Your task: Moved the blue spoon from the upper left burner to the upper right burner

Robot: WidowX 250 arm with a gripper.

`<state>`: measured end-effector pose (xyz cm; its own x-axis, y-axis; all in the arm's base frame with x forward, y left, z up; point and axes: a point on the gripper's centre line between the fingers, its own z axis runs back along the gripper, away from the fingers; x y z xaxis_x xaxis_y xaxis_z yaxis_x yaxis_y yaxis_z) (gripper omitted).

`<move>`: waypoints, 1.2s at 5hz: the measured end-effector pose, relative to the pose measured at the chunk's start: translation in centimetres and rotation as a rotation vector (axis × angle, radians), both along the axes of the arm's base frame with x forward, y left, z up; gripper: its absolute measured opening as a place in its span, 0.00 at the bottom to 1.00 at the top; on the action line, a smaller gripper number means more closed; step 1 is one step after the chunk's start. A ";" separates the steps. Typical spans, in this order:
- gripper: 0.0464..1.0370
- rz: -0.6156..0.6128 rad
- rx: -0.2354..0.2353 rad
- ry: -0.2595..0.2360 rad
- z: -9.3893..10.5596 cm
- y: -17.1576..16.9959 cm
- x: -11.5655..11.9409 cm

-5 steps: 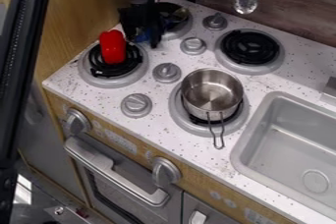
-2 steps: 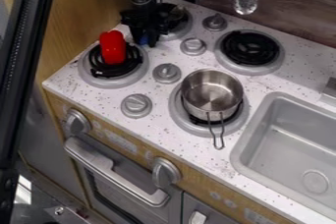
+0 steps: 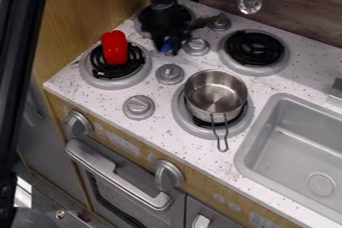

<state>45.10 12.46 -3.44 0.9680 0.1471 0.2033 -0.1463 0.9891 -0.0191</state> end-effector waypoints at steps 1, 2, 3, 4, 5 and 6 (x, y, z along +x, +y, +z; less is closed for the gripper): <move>0.43 -0.048 -0.025 -0.066 2.3 -3.8 -0.7; 0.43 -0.158 -0.020 -0.057 2.3 -8.3 -0.7; 0.42 -0.228 -0.002 -0.056 2.3 -10.8 -0.4; 0.42 -0.223 0.014 -0.073 1.4 -11.3 0.6; 0.42 -0.203 0.029 -0.082 0.8 -11.4 2.1; 0.41 -0.175 0.036 -0.078 -0.1 -11.1 3.4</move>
